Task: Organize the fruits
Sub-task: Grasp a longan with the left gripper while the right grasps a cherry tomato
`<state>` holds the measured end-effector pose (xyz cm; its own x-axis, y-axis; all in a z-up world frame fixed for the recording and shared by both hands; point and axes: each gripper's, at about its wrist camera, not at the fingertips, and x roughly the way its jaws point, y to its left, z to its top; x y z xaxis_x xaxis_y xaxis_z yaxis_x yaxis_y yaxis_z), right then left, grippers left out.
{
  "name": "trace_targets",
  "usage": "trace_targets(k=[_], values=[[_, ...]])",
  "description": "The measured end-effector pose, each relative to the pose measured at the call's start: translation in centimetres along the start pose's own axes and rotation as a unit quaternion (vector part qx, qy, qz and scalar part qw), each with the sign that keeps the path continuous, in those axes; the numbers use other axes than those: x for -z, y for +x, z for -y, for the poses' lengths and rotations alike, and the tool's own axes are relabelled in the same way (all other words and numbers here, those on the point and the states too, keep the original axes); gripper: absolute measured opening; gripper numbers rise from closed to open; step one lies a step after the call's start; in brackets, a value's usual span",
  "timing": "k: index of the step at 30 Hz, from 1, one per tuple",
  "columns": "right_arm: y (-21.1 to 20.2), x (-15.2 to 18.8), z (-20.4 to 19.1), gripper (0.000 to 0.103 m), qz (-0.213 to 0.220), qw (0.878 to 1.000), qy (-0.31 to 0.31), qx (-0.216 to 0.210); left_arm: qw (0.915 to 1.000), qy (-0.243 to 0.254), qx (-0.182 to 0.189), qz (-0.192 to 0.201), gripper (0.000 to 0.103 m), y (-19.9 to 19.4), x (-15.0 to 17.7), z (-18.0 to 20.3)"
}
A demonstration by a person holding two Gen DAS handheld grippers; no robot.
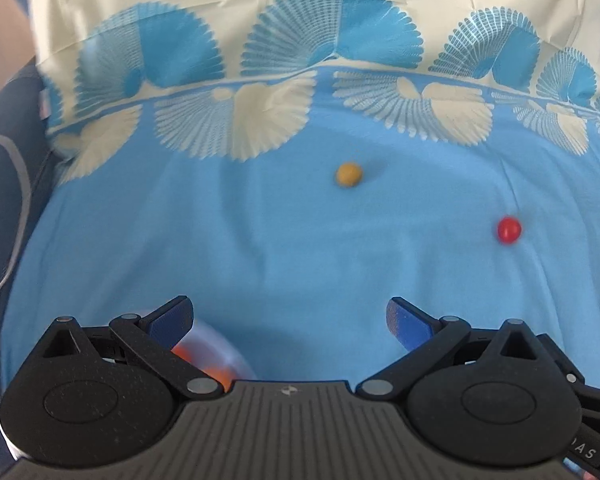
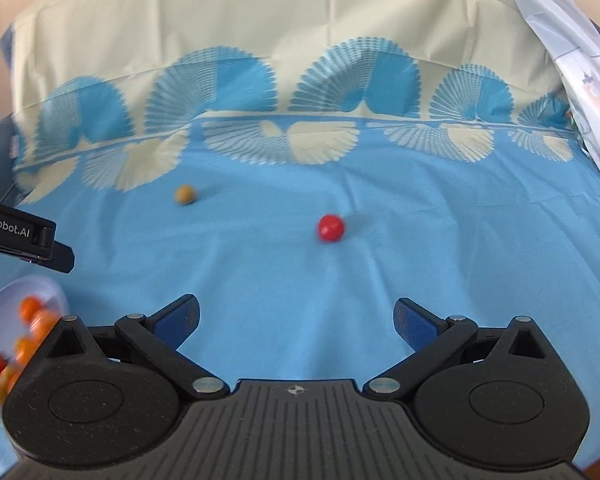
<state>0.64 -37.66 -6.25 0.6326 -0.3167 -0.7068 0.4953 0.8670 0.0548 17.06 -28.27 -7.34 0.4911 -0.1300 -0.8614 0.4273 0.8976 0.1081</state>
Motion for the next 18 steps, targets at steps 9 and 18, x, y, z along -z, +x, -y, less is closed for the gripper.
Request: trace_targets(k=[9,18], values=[[14.1,-3.7,3.3,0.102,-0.009,0.999,0.022,0.048,0.9981,0.044,-0.028,0.031,0.103,12.5,-6.9,4.4],[18.7,-2.4,3.4,0.102,0.032,0.997,0.004,0.068,0.9992,0.007,0.005,0.039,0.103,16.8,-7.9,3.4]])
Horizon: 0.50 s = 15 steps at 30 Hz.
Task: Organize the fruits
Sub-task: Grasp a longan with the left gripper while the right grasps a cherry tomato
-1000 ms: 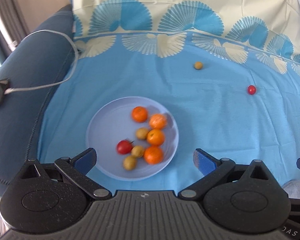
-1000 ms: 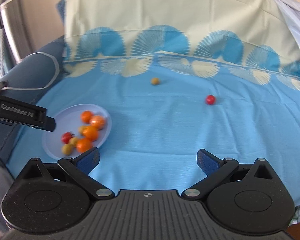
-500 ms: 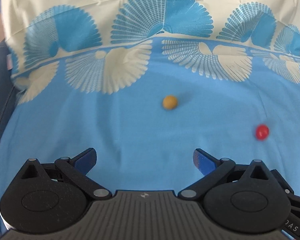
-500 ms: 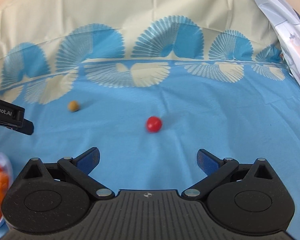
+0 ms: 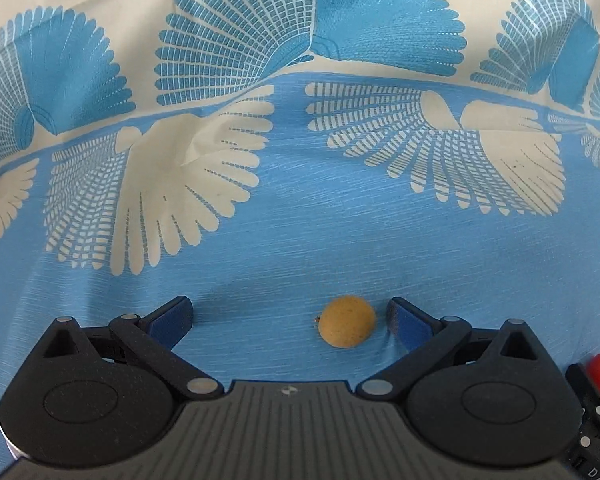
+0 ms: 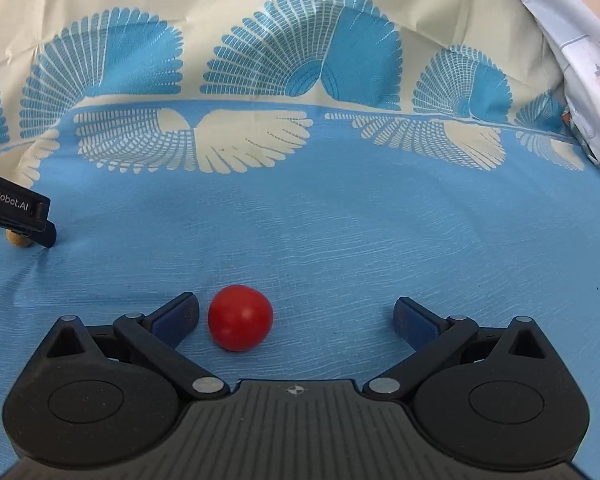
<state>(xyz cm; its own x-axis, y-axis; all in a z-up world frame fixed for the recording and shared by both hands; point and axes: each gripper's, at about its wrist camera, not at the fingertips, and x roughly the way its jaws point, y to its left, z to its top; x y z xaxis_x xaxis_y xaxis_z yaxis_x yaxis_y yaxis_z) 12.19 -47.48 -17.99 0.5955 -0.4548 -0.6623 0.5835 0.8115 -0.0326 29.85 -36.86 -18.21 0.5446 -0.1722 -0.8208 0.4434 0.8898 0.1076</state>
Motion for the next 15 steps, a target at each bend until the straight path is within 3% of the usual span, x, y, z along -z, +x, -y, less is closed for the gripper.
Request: trace_targets(k=[15], values=[[0.14,0.0,-0.01,0.102,0.0,1.0,0.001,0.0,1.0,-0.002,0.005,-0.002,0.103,-0.1,-0.03,0.08]])
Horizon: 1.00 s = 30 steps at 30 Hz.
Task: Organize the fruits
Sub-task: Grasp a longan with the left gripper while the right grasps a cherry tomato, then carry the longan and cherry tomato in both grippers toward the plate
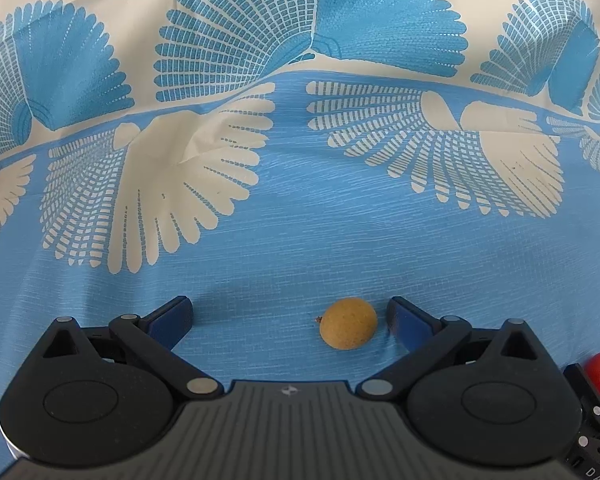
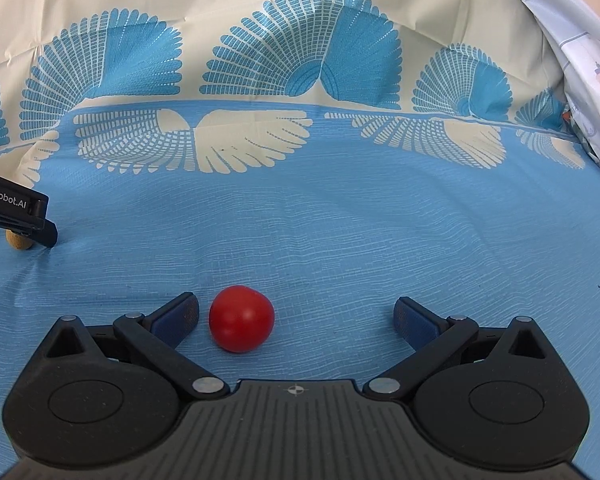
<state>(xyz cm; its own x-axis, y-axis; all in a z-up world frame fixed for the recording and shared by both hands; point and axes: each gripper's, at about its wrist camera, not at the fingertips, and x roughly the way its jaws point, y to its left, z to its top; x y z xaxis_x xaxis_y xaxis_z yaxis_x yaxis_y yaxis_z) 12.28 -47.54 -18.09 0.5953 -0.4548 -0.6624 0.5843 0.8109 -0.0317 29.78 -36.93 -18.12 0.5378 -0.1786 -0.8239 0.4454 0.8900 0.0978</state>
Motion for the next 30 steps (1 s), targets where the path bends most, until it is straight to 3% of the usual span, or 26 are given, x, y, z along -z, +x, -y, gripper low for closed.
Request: trace_targets(k=[9,10,12,13,14,15,18,24,30], values=[[0.1,0.1,0.0,0.102,0.002,1.0,0.0,0.0,1.0,-0.007,0.002,0.001,0.101,-0.1,-0.1,-0.1],[0.0,0.0,0.0,0.102,0.0,1.0,0.0,0.0,0.9999,-0.01,0.003,0.003,0.094,-0.3,-0.1,-0.2],[-0.1,-0.2,-0.1,0.098,-0.01,1.0,-0.006,0.001,0.9996,-0.016,0.022,0.011,0.049,-1.3,0.0,-0.4],[-0.3,-0.4,-0.2,0.093,-0.013,1.0,-0.002,-0.002,0.9996,-0.013,0.024,0.01,0.036,-1.7,0.0,-0.4],[-0.7,-0.4,-0.3,0.075,-0.01,1.0,-0.002,-0.003,0.9995,-0.01,0.028,0.007,0.029,-2.0,0.1,-0.4],[-1.1,-0.4,-0.5,0.054,-0.007,1.0,-0.009,-0.006,0.9994,-0.014,0.032,0.005,0.029,-2.3,0.3,-0.5],[-1.8,-0.3,-0.9,0.031,-0.006,1.0,-0.03,0.007,0.9994,-0.013,0.033,0.002,0.029,-3.3,0.9,-0.7],[-4.8,-1.5,0.5,0.031,-0.001,1.0,-0.003,-0.021,0.9991,-0.017,0.039,0.008,0.029,-8.1,2.2,-1.2],[-11.4,-2.3,0.5,0.031,0.023,0.999,-0.003,-0.049,0.9986,-0.035,0.038,0.013,0.029,-15.9,4.4,-3.1]])
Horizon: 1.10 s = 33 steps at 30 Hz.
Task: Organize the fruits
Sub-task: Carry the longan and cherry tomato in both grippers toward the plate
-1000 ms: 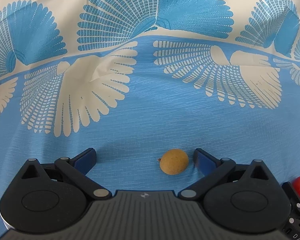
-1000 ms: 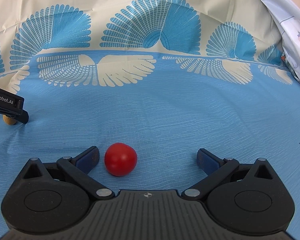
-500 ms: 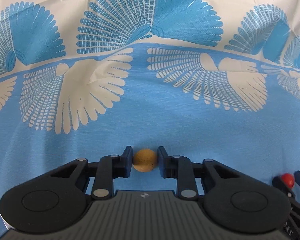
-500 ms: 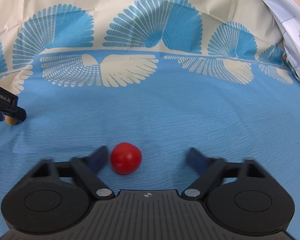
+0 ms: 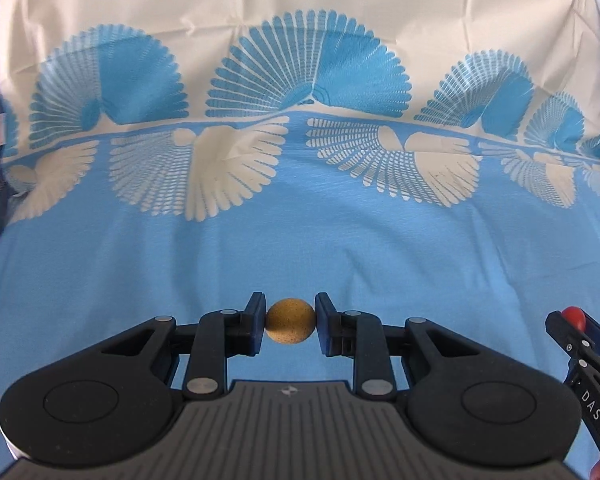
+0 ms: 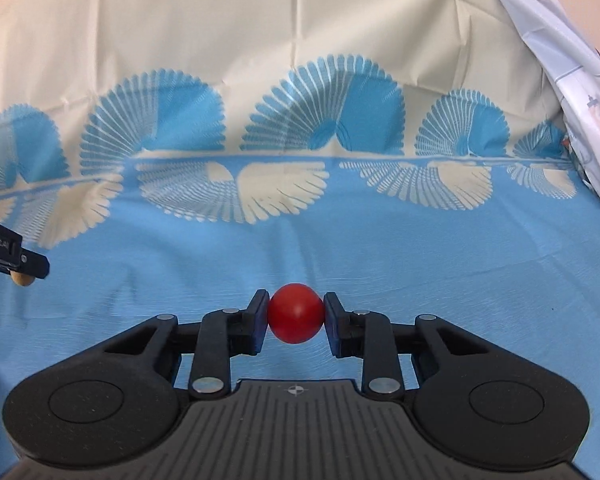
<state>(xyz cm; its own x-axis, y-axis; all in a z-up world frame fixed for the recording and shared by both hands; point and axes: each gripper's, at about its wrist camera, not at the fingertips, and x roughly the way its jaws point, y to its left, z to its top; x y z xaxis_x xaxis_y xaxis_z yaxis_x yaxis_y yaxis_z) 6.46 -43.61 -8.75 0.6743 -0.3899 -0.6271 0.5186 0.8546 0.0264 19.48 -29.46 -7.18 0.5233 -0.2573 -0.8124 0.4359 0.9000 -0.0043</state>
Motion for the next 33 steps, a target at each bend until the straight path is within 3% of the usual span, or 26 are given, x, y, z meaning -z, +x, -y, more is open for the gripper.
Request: trace_targets(k=[6,17,26,33], values=[[-9.7,0.3,-2.1,0.031,0.016,0.998,-0.026,-0.061,0.9999,-0.011,-0.008,-0.004,0.029,-9.6,3.9,-3.0],[-25.6,4.4,-7.9,0.031,-0.021,0.98,-0.051,-0.192,0.9965,-0.056,-0.062,0.004,0.029,-24.9,14.1,-11.5],[-34.2,8.1,-11.3,0.031,-0.007,0.965,-0.112,-0.239,0.9946,-0.073,-0.071,0.018,0.029,-32.0,22.4,-14.2],[-37.9,9.4,-11.8,0.031,0.007,0.959,-0.144,-0.243,0.9937,-0.087,-0.064,0.029,0.029,-34.2,25.6,-14.5]])
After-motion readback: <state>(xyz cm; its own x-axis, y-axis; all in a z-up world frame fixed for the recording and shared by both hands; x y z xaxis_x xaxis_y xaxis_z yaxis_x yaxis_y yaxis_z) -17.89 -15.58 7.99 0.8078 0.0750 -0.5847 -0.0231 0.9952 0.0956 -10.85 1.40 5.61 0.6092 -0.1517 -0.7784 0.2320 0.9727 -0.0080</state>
